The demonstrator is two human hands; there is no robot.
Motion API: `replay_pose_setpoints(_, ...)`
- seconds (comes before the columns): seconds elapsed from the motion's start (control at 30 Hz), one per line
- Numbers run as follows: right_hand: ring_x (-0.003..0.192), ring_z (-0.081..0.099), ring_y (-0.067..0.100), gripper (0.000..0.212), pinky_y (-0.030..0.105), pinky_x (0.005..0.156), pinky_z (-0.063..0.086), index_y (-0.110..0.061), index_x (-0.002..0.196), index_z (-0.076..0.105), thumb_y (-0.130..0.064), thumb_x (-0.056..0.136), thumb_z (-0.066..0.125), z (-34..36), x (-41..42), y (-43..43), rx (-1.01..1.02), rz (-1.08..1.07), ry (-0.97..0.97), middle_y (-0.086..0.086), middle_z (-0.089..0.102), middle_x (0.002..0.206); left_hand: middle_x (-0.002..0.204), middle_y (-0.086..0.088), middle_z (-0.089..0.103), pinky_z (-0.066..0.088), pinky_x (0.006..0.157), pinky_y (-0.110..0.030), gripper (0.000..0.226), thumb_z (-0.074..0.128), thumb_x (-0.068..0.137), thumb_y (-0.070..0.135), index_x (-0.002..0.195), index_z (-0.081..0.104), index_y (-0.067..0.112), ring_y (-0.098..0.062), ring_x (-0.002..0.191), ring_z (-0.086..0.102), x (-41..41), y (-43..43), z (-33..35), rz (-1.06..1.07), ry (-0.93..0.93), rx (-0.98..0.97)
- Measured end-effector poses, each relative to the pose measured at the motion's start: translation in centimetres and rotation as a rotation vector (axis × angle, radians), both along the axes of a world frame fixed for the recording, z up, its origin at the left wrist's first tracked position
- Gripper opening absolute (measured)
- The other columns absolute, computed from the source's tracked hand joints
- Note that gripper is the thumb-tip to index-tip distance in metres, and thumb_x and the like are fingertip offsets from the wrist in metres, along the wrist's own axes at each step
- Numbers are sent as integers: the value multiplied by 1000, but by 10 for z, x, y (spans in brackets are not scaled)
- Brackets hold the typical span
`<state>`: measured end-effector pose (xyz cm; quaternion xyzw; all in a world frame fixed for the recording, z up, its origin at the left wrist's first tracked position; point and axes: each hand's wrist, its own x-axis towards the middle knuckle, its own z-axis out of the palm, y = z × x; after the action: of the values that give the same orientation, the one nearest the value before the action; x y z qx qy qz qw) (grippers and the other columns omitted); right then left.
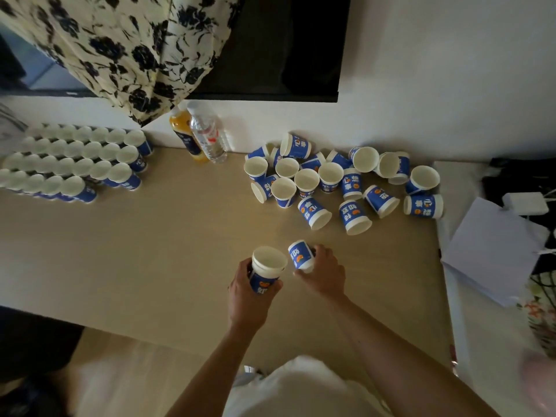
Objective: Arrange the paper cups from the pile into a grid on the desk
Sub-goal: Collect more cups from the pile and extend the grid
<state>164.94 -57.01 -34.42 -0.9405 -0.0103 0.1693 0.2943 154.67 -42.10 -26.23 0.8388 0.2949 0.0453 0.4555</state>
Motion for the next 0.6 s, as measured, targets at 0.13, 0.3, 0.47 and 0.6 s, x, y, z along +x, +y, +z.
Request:
replay_pose_setpoints(0.13,107,57,26,64,41,85,44,-17,123,52,-40,69,77,-4,22,-6,-118,0,-129,3,59,116,97,22,68,44,66,-5,59,91,65,23,111,56,34,11,87,62,-1,3,3,9,0,-3)
replay_pose_setpoints(0.3,107,57,27,62,42,84,42,-17,120,55,-35,67,81,-4,42,-18,-270,70,-229,4,63,112,97,23,69,44,66,-6,60,91,64,26,112,57,36,10,88,63,-1,7,3,0,1,-3)
replay_pose_setpoints(0.47,108,57,25,62,40,85,41,-18,121,52,-35,68,81,1,47,-20,-296,75,-241,3,62,114,98,21,68,43,65,-3,59,91,65,24,114,57,32,10,88,63,3,9,6,-17,-4,-27)
replay_pose_setpoints(0.6,112,56,24,69,41,89,41,-19,126,49,-36,67,81,6,48,-22,-296,64,-219,2,60,120,99,20,68,44,66,-5,58,90,66,25,112,56,34,8,89,63,8,8,8,-31,-11,-31)
